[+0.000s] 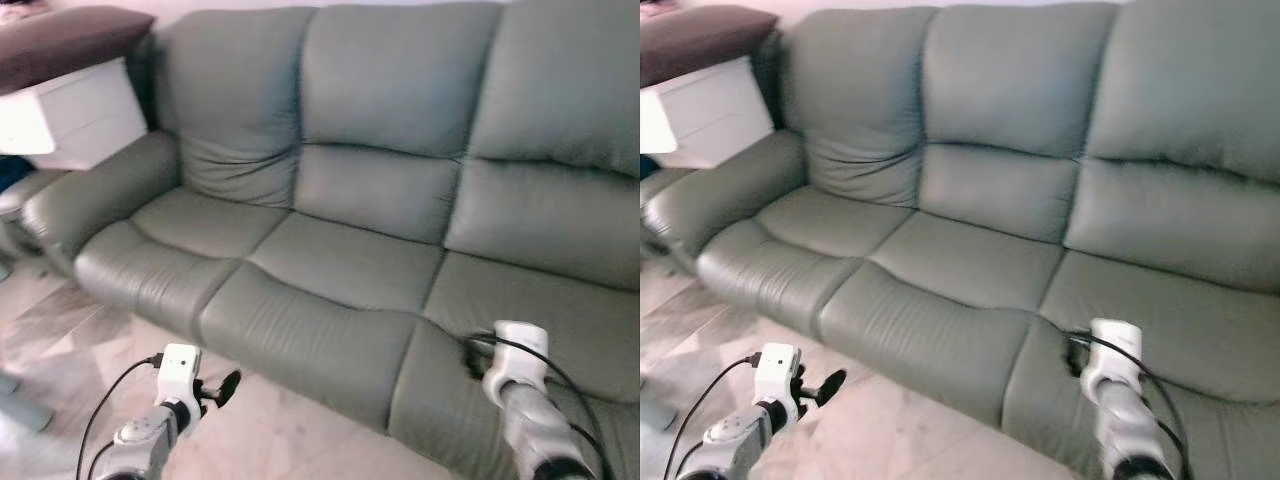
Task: Move the pillow to the sofa
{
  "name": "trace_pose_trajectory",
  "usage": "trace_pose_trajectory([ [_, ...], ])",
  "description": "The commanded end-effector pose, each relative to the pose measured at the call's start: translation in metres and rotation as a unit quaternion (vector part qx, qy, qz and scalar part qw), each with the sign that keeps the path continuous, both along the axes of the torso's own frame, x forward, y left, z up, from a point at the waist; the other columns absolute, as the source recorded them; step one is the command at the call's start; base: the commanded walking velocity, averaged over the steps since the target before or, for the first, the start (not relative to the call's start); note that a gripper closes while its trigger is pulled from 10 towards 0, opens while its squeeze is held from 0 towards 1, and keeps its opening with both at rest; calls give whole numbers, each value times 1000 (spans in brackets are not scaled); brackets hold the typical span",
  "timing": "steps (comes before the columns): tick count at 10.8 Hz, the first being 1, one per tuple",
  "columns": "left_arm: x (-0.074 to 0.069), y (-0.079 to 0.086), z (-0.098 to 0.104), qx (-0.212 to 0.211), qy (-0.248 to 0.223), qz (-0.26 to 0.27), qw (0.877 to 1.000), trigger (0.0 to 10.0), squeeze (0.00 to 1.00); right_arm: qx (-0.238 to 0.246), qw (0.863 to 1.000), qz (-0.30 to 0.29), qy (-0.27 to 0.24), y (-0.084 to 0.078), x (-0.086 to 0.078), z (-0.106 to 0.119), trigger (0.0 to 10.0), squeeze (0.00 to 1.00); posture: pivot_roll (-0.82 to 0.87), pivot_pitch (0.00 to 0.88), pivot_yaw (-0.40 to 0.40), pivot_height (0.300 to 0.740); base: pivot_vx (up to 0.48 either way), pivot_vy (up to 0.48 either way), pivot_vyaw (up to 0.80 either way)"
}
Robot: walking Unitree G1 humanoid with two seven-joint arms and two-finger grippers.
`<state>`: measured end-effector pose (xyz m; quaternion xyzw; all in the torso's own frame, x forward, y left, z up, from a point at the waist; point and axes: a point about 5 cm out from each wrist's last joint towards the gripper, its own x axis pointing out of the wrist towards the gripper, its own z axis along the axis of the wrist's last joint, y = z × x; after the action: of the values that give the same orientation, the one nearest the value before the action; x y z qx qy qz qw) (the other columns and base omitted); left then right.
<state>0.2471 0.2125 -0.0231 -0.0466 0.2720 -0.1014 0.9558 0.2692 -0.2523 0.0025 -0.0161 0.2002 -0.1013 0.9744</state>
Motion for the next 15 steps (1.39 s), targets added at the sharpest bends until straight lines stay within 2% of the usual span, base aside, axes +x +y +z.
trace_pose_trajectory([
  [1,3,16,13,15,-40,46,998,10000,0,-5,999,28,-42,11,9,12,10000,0,-252,0,134,740,0,0,0],
  [2,-2,22,22,31,-73,72,994,10000,0,-7,997,49,-54,14,12,16,10000,0,-242,0,125,740,0,0,0],
  [3,-20,30,44,62,-150,126,979,10000,0,-21,990,107,-84,26,18,27,10000,0,-205,0,103,740,0,0,0],
  [4,-53,27,59,74,-195,168,963,10000,0,-37,975,177,-127,44,23,43,10000,0,-164,0,83,740,0,0,0],
  [6,-85,19,73,113,-222,169,954,10000,0,-42,966,201,-156,50,21,58,10000,0,-137,0,65,740,0,0,0],
  [7,-93,18,79,115,-225,182,950,10000,0,-46,962,204,-176,52,19,66,10000,0,-133,0,56,740,0,0,0],
  [9,-87,16,85,86,-225,176,954,10000,0,-39,959,215,-182,55,20,69,10000,0,-132,0,56,740,0,0,0],
  [11,-75,26,84,90,-234,158,955,10000,0,-15,953,215,-211,68,21,99,10000,0,-151,0,65,740,0,0,0],
  [12,-70,29,83,94,-236,145,956,10000,0,-8,951,210,-228,74,14,117,10000,0,-163,0,75,740,0,0,0],
  [13,-71,32,82,96,-236,137,957,10000,0,-13,951,200,-236,72,1,127,10000,0,-171,0,86,740,0,0,0],
  [14,-74,34,84,94,-229,153,957,10000,0,-17,960,181,-212,60,-19,121,10000,0,-191,1,102,740,0,0,0],
  [15,-76,34,85,89,-224,158,958,10000,0,-22,966,162,-198,53,-33,114,10000,0,-203,9,117,740,0,0,0],
])
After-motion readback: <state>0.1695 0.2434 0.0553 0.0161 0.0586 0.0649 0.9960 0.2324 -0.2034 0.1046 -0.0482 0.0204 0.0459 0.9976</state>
